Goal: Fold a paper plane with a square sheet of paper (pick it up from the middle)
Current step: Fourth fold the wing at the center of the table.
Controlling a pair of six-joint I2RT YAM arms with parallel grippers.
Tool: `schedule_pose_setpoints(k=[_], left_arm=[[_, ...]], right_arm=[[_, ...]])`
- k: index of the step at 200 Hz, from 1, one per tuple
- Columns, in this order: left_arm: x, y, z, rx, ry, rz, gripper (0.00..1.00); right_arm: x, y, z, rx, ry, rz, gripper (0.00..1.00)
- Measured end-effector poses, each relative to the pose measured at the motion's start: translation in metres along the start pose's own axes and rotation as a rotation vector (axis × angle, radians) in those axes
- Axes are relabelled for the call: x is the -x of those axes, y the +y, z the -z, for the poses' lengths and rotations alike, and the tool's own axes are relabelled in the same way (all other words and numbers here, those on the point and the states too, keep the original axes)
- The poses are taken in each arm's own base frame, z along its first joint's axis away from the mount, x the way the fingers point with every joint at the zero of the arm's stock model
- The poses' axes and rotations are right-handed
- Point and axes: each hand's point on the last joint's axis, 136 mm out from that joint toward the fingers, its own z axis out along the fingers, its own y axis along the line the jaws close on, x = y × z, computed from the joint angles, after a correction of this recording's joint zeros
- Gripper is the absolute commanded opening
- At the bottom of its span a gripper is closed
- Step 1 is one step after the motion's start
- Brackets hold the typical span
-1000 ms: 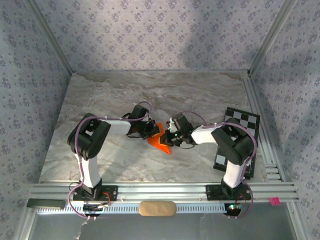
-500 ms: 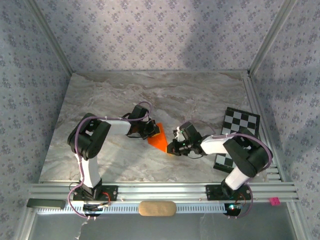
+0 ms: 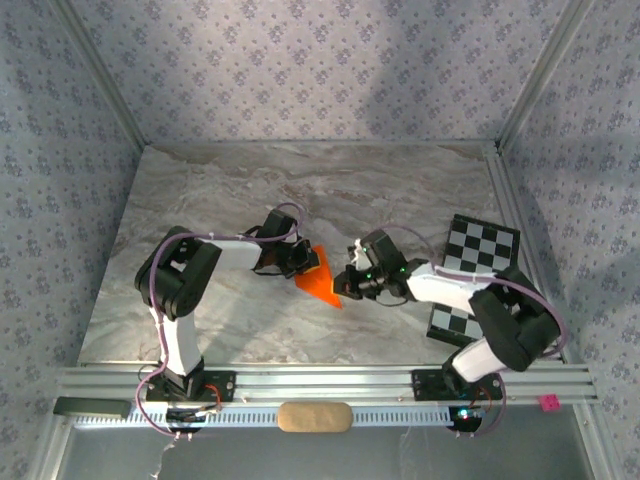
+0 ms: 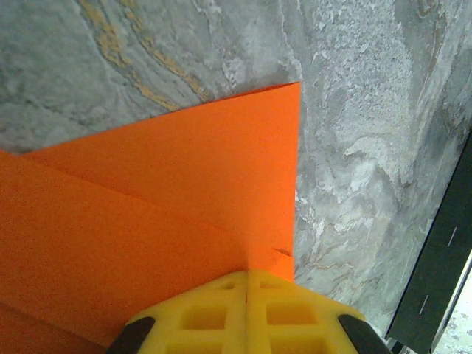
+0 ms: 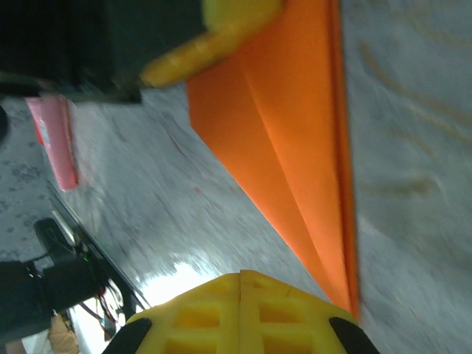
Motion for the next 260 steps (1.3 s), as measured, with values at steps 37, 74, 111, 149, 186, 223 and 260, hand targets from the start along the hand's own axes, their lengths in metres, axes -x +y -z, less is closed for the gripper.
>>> schedule_pose_setpoints(k=[37, 74, 111, 149, 186, 223, 260], left_arm=[[0.0, 0.0, 0.0, 0.001, -0.002, -0.003, 0.08], [0.0, 0.0, 0.0, 0.001, -0.002, -0.004, 0.09], [0.0, -0.001, 0.0, -0.004, 0.001, -0.013, 0.13], [-0.001, -0.007, 0.006, -0.007, 0.009, -0.031, 0.2], [0.001, -0.027, 0.017, -0.033, -0.009, -0.056, 0.1], [-0.019, -0.034, 0.008, -0.035, 0.018, -0.052, 0.01], [-0.039, -0.012, 0.001, 0.003, 0.045, -0.015, 0.0]], right_arm=[[0.009, -0.011, -0.025, -0.023, 0.041, -0.032, 0.01], [0.004, -0.027, -0.039, -0.052, 0.08, -0.063, 0.0], [0.002, -0.031, -0.039, -0.029, 0.06, -0.052, 0.0], [0.002, -0.03, -0.039, -0.009, 0.043, -0.048, 0.0], [0.002, -0.03, -0.039, -0.006, 0.039, -0.066, 0.0], [0.002, -0.03, -0.039, -0.002, 0.036, -0.077, 0.0], [0.002, -0.03, -0.039, 0.0, 0.034, -0.079, 0.0]])
